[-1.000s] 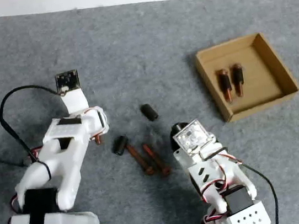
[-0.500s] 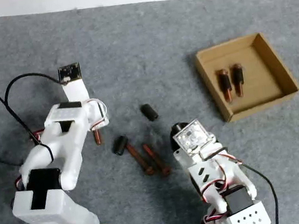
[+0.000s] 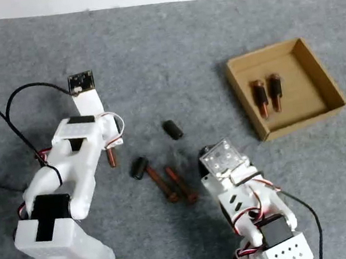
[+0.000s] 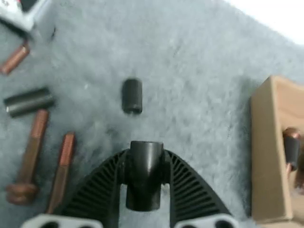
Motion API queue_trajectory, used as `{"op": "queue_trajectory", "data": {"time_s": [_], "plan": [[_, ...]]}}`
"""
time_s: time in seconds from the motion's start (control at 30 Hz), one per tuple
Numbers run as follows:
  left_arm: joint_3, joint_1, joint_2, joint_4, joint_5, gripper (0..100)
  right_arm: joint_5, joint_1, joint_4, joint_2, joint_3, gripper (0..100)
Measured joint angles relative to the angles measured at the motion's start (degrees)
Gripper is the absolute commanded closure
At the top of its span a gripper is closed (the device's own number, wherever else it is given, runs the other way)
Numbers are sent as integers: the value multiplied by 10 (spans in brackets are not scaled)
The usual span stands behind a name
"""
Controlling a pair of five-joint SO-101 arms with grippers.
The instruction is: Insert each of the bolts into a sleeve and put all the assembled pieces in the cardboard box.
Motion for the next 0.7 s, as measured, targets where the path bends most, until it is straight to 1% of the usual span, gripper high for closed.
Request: {"op": "queue_trajectory", "data": {"time_s": [0.3,0.7], "plan": [[-1,0,0,0,0,994,10,-6,47,0,0,995],[-2,0,0,0,0,994,20,-7,77,-1,0,995]]}}
